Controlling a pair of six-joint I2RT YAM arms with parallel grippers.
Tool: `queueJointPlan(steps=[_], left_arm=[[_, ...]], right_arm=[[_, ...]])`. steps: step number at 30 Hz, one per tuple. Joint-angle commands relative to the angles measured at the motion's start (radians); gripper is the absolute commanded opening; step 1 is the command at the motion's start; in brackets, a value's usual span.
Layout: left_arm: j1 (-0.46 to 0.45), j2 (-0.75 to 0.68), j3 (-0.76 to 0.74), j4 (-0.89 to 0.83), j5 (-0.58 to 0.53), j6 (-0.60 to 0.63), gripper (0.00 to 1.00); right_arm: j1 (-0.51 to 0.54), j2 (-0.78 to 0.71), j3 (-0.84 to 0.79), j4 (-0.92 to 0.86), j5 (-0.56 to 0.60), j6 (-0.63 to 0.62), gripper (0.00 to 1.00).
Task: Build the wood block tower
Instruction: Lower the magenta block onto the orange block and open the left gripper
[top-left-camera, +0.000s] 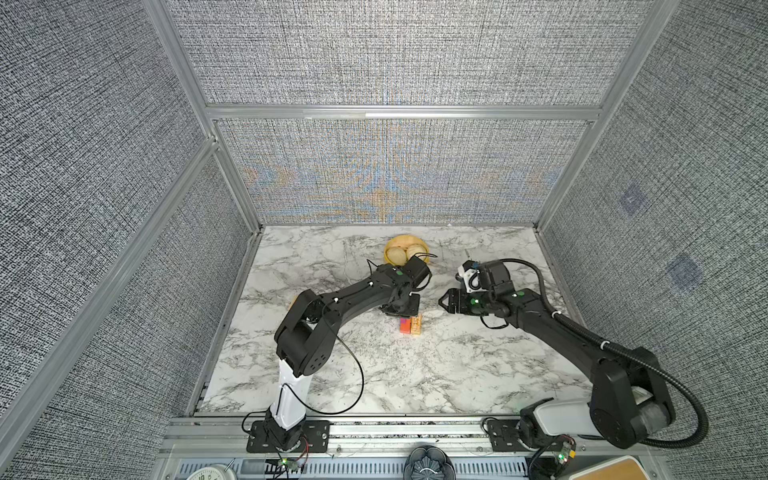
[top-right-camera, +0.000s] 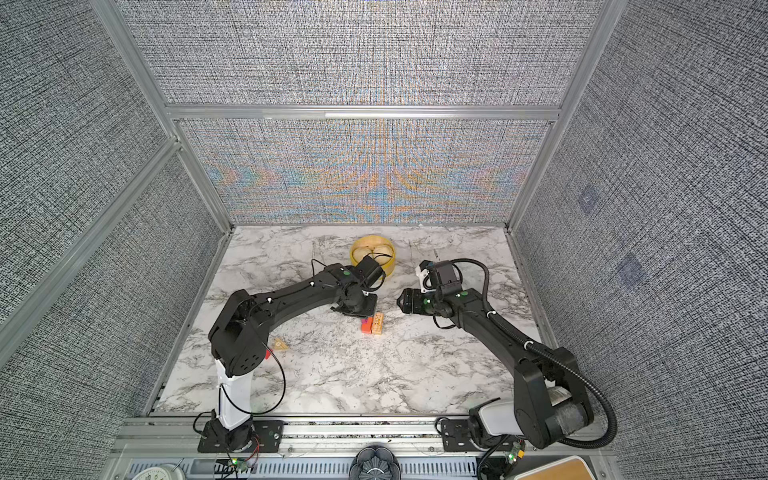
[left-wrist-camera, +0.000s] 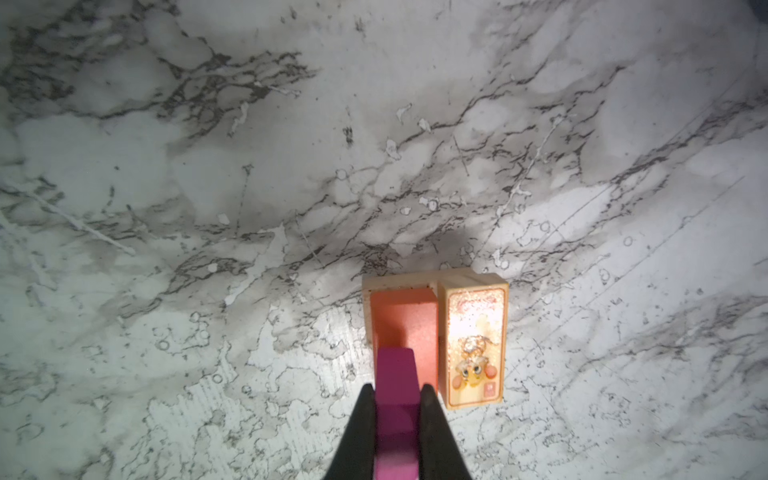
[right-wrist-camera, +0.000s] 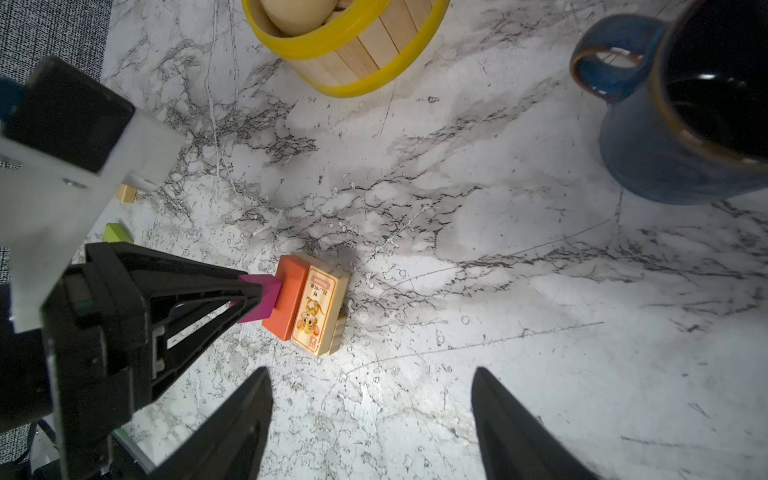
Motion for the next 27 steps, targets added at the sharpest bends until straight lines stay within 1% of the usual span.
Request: queueJointPlan(steps=[1,7,15,18,21,23,27], left_arm=[[0.0,-0.01,0.002,0.005,0.003,-0.009,0.08],[-0.001,-0.009,-0.004,0.011,0.0,-0.016,0.09],[-0.001,-0.007,-0.005,0.023,0.014,-0.015,0.15],[-0.002,-0.009,-0.006,0.022,0.011,-0.015,0.19],[-0.003,-0.009,-0.006,0.021,0.01,-0.011,0.29],[-0.003,-0.009,-0.008,0.022,0.008,-0.009,0.34],[-0.003,-0.046,-0.006,0.021,0.004,-0.008,0.39]], right_arm=[[0.001,-0.003,0.001,-0.002,0.008,-0.001,0.77],[0.002,-0.007,0.001,-0.005,0.018,-0.005,0.77],[0.002,-0.019,-0.004,-0.009,0.035,-0.008,0.77],[0.002,-0.021,-0.006,-0.009,0.037,-0.008,0.77],[0.002,-0.02,-0.005,-0.008,0.036,-0.008,0.78],[0.001,-0.024,-0.005,-0.009,0.036,-0.01,0.77],[0.001,-0.031,-0.008,-0.009,0.037,-0.011,0.78]])
